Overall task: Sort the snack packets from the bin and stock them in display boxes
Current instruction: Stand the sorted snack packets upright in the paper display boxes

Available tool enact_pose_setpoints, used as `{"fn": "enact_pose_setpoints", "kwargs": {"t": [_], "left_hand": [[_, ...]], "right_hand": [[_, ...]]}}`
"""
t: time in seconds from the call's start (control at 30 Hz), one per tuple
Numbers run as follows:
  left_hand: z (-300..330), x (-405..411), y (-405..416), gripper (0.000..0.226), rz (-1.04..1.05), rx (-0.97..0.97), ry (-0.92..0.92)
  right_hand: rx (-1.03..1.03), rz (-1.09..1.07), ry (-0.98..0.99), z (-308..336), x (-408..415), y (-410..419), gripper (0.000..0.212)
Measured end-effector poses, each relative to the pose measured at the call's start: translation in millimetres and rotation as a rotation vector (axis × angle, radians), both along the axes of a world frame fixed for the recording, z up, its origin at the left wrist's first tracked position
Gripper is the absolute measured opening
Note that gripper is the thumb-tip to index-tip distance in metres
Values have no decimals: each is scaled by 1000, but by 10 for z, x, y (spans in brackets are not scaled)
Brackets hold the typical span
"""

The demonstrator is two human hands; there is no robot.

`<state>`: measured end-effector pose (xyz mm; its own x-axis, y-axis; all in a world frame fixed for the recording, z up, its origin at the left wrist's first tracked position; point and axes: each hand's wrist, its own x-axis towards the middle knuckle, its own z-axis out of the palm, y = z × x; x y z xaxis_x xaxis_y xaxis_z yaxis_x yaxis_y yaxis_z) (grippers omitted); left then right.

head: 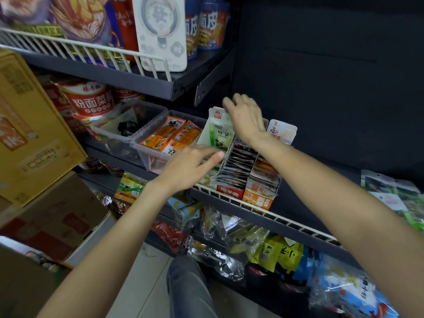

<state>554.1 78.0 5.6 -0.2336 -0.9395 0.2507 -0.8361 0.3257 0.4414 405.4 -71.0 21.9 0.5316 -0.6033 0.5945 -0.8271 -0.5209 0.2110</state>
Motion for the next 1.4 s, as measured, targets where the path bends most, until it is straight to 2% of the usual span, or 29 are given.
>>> {"fn": "enact_pose_setpoints", "kwargs": {"t": [0.07,0.17,0.27,0.33,0.4,0.47,0.5,0.57,0.7,0.83,1.0,1.07,1.13,1.27,1.33,1.4], "left_hand": [[-25,19,-110,67,15,-23,-50],[-85,40,-281,51,45,15,-127],[-165,68,-386,46,41,130,-246],[-205,87,-409,45,34,188,-273],[-220,103,-414,44,31,192,-281],[-219,119,-401,43,21,181,-294],[-222,132,-394,43,13,185,-291],[-241,154,-376,43,-3,196,-277],[-273,156,-356,44,-8,163,-267],[-299,166,-347,43,-6,143,-259],[-306,177,-342,40,36,46,-162],[-248,132,-293,38,64,-37,-134],[-162,33,-187,35,85,-161,-86],[36,-420,171,32,10,-465,189],[30,-790,347,29,-99,-593,327],[-46,-1206,489,27,-199,-624,428]], "right_hand": [[-40,189,237,-44,-42,-49,18],[-32,142,637,-83,-63,-55,7],[79,74,657,-91,-18,-103,30],[90,205,627,-102,92,-107,29],[143,274,687,-154,210,-105,29],[230,148,814,-187,258,-90,34],[261,60,819,-174,267,-110,36],[385,-78,753,-148,259,-193,37],[627,-135,698,-189,262,-176,47],[567,-92,663,-151,270,-159,51],[404,30,513,49,8,-56,43],[387,70,388,141,-156,98,40],[337,108,172,236,-386,348,36],[228,87,-268,255,-1054,1087,30],[197,18,-365,154,-1477,1422,29],[224,-68,-425,2,-1926,1641,27]]}}
